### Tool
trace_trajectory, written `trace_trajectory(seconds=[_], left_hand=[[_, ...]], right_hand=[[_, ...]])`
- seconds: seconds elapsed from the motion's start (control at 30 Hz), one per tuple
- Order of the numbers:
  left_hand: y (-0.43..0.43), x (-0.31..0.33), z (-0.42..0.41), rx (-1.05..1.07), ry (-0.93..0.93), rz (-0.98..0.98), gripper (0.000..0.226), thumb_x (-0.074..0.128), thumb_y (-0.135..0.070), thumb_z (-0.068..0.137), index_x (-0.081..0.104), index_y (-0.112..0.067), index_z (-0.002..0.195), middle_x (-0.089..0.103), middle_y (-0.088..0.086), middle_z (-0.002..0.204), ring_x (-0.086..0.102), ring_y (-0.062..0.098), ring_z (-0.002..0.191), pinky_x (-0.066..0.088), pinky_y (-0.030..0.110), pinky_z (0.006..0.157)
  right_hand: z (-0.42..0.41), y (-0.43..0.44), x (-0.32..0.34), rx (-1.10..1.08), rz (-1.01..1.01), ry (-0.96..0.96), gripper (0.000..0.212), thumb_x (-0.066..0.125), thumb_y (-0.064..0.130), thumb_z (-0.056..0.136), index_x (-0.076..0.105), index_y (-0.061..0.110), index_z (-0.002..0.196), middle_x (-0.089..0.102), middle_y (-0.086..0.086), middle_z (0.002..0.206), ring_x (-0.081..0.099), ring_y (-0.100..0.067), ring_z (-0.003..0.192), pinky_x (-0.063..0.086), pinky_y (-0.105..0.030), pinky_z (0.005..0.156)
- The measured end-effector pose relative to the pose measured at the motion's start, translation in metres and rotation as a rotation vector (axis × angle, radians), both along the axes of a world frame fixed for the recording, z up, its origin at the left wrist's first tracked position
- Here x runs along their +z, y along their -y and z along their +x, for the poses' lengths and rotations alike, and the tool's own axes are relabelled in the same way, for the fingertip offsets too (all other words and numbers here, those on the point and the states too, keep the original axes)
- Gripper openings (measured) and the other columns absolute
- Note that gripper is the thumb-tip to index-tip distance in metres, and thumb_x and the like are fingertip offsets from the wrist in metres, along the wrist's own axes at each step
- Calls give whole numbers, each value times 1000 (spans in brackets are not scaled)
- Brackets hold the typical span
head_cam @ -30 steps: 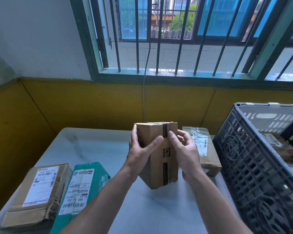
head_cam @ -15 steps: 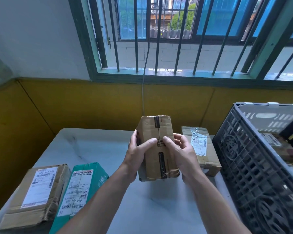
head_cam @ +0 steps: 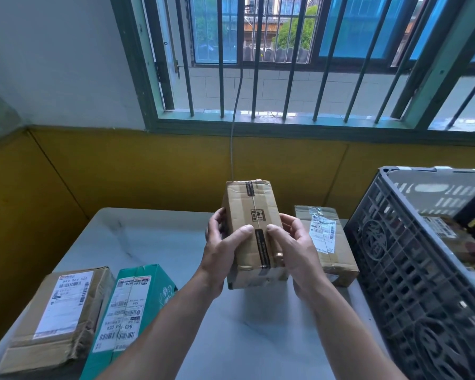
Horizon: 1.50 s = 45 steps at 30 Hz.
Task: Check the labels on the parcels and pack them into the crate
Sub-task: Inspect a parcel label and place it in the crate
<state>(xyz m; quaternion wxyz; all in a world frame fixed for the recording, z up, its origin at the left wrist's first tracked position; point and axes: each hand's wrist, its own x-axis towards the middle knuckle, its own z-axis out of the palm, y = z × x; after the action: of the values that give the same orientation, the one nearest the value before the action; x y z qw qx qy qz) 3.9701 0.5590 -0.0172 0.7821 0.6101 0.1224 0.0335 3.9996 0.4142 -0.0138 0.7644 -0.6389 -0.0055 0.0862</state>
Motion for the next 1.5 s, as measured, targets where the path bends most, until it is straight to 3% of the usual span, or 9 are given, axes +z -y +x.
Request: trace_trajectory(seconds=[0.17, 0.4, 0.57, 0.77, 0.93, 1.03, 1.13, 1.33, 1.5], left_hand=[[-1, 0, 4, 52, -32, -67, 45, 66, -25, 98, 42, -28, 136, 71, 5, 124, 74, 19, 105, 63, 36, 81], [1, 7, 1, -40, 7, -80, 59, 67, -31, 77, 55, -32, 135, 73, 1, 124, 75, 17, 98, 57, 22, 63], [0, 8, 3, 42, -80, -104, 48, 61, -30, 98, 45, -27, 143, 71, 4, 126, 72, 15, 87, 53, 19, 52], [4, 9, -4, -89, -17, -59, 77, 64, -66, 80, 42, -33, 146, 73, -2, 124, 75, 11, 97, 57, 20, 64], [4, 5, -3, -108, 52, -43, 78, 77, -44, 76, 44, -37, 146, 70, -3, 130, 72, 13, 109, 60, 28, 77], [4, 6, -1, -37, 24, -51, 65, 80, -52, 80, 55, -36, 138, 74, 0, 122, 71, 24, 112, 62, 44, 82], [3, 6, -1, -11, 24, -57, 64, 78, -53, 78, 57, -35, 136, 76, -1, 119, 72, 26, 112, 62, 40, 78], [1, 0, -2, -74, 66, -27, 68, 71, -25, 79, 50, -30, 143, 74, 3, 122, 73, 17, 105, 59, 25, 73], [2, -1, 1, -10, 51, -47, 52, 68, -18, 96, 50, -23, 145, 73, 6, 124, 68, 27, 118, 59, 36, 88]], right_hand=[[-2, -1, -2, 85, 24, 10, 46, 64, 28, 78, 58, 29, 123, 78, 5, 101, 75, -12, 86, 57, -25, 61], [0, 0, -5, 13, 35, 0, 40, 70, 28, 91, 57, 25, 128, 77, 4, 106, 74, -17, 98, 60, -32, 73], [-5, -1, -4, 100, 22, 25, 60, 69, 40, 78, 52, 35, 135, 75, 12, 107, 72, -9, 98, 58, -29, 77], [-5, -1, 0, -4, 22, 22, 69, 73, 51, 75, 54, 25, 136, 75, 7, 108, 72, -10, 100, 60, -29, 77], [-3, 1, 3, -13, -14, 36, 72, 71, 58, 77, 54, 26, 139, 73, 5, 117, 70, -14, 109, 59, -44, 91], [-5, 2, -1, 65, 12, 47, 65, 78, 38, 84, 51, 25, 143, 70, 3, 128, 66, -10, 117, 57, -41, 97], [-5, 3, -5, 69, 1, 84, 58, 74, 15, 88, 53, 24, 141, 67, 1, 133, 65, -8, 119, 58, -34, 94], [-1, 2, -4, -36, -1, 99, 62, 79, 39, 71, 59, 22, 126, 70, -3, 126, 66, -16, 119, 58, -45, 94], [-3, 1, -8, 61, -83, 128, 59, 69, 14, 94, 47, 30, 146, 61, 6, 140, 65, -4, 118, 57, -38, 98]])
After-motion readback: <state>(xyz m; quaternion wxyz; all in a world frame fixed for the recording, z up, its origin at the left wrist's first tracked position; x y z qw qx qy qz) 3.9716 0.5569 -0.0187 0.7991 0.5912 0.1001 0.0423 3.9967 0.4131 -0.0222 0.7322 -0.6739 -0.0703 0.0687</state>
